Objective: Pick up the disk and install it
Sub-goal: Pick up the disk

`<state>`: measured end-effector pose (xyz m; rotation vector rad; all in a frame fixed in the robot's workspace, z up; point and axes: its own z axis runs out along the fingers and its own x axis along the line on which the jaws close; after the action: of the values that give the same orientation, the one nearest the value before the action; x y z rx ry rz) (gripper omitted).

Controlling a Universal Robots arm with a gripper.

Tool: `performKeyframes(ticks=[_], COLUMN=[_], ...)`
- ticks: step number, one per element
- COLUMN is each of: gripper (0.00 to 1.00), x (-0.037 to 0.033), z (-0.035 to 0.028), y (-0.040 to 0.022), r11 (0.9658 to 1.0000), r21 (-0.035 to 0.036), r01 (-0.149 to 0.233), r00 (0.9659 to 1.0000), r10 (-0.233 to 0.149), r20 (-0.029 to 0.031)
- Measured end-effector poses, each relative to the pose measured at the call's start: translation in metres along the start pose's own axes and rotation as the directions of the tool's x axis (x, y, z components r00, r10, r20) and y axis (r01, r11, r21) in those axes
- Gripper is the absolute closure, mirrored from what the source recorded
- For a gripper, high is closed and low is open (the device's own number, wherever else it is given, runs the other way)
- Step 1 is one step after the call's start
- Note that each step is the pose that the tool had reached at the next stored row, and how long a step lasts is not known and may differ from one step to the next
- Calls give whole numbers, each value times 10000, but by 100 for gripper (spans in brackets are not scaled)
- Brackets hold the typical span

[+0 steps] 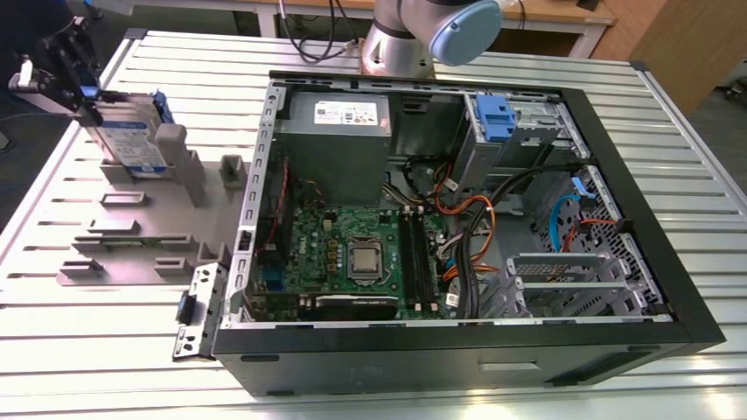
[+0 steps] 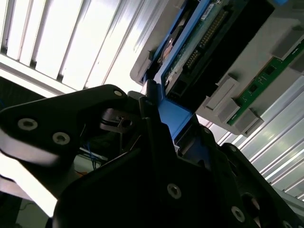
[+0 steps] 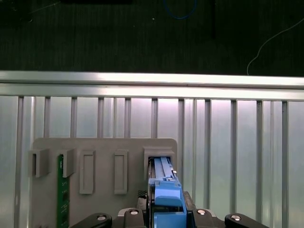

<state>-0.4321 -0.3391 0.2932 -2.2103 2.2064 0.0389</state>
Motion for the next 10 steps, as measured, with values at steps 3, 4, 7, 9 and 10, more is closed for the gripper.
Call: performKeyframes(ticks=[3,4,7,9,10], gripper=[63,63,63,63,63], x=[-1,-1,-1,0,-1], z=[-15,-15,-17,-17,-18], y=[0,0,0,0,0], r11=[10000,10000,10000,10000,10000], r21=[1,2,-1,-2,-4], r01=[0,0,0,1,0], r00=[10000,10000,10000,10000,10000], r10=[0,0,0,-1,0], r20=[1,1,0,-1,-2])
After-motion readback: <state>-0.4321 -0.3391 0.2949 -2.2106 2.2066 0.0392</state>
